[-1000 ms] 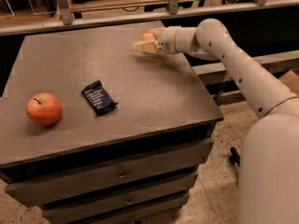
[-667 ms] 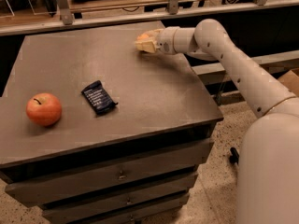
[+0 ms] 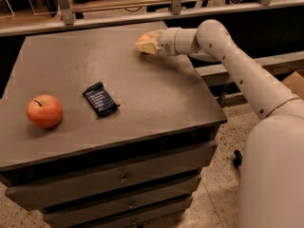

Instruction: Move orange near rxbar blueberry

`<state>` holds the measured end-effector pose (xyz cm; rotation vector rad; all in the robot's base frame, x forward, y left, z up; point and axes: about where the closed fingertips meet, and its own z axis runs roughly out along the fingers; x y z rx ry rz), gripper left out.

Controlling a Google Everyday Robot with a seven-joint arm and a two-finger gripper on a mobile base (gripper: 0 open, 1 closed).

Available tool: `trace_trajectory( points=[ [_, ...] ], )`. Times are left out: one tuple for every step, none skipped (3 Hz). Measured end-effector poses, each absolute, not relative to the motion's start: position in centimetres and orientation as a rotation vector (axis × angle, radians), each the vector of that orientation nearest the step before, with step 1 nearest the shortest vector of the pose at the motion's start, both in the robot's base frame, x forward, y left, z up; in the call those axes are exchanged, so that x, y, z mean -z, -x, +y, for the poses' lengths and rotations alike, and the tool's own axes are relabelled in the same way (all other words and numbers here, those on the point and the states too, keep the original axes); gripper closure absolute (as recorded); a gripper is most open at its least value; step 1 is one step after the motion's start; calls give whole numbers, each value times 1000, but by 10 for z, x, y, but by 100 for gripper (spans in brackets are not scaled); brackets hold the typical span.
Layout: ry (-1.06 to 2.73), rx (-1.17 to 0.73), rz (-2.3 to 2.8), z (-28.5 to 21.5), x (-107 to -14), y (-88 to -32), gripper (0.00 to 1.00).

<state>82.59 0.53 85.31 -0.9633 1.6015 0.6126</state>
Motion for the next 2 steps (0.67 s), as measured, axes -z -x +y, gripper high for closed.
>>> trace_trajectory(
  points=[
    [997, -629, 1617, 11, -863, -814, 100],
    [1079, -618, 1583, 17, -913, -767, 100]
  ],
)
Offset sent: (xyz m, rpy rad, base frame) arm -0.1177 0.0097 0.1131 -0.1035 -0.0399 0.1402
